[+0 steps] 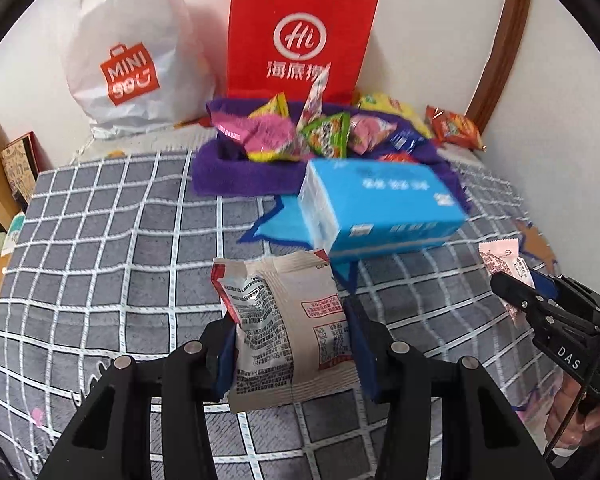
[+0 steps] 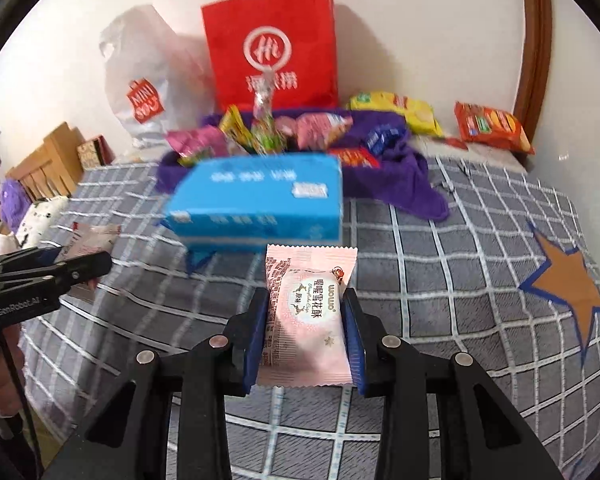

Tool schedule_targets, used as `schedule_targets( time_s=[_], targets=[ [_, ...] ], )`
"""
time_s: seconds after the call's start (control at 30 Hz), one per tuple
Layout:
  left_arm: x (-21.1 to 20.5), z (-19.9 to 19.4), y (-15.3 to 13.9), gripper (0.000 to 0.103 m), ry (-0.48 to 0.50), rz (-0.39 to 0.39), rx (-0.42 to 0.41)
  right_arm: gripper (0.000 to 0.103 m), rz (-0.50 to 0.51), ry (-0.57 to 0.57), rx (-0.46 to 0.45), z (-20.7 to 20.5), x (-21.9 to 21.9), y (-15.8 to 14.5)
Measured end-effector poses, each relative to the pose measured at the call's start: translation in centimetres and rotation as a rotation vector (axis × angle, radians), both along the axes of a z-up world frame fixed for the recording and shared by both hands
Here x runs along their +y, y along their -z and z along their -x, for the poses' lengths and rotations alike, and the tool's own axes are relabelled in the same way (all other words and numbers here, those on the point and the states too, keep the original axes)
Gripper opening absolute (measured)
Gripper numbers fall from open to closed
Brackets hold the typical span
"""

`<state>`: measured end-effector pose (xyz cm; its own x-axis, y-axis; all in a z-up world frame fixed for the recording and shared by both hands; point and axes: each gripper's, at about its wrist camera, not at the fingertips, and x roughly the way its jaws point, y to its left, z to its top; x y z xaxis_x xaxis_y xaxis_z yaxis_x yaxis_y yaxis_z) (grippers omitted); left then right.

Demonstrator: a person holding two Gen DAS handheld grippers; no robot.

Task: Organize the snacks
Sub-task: 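Carry the white-and-red packet and pink pastry packet in both tools over the purple towel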

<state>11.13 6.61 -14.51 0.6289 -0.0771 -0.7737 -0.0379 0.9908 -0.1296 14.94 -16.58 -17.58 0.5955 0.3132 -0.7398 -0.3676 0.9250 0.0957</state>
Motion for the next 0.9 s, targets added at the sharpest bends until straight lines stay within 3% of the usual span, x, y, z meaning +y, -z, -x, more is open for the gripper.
schedule_targets(
  time_s=[0.43, 0.9],
  targets=[
    [-1.4, -0.9, -6.2, 0.046, 0.033, 0.009, -0.073, 0.036, -0.013, 0.018, -0.093, -0.5, -0.2, -7.2],
    [-0.7, -5.6, -9.6, 0.046, 0.024, 0.016, -0.101, 0.036, 0.004, 0.046, -0.139, -5.9, 0.2, -10.3]
  ],
)
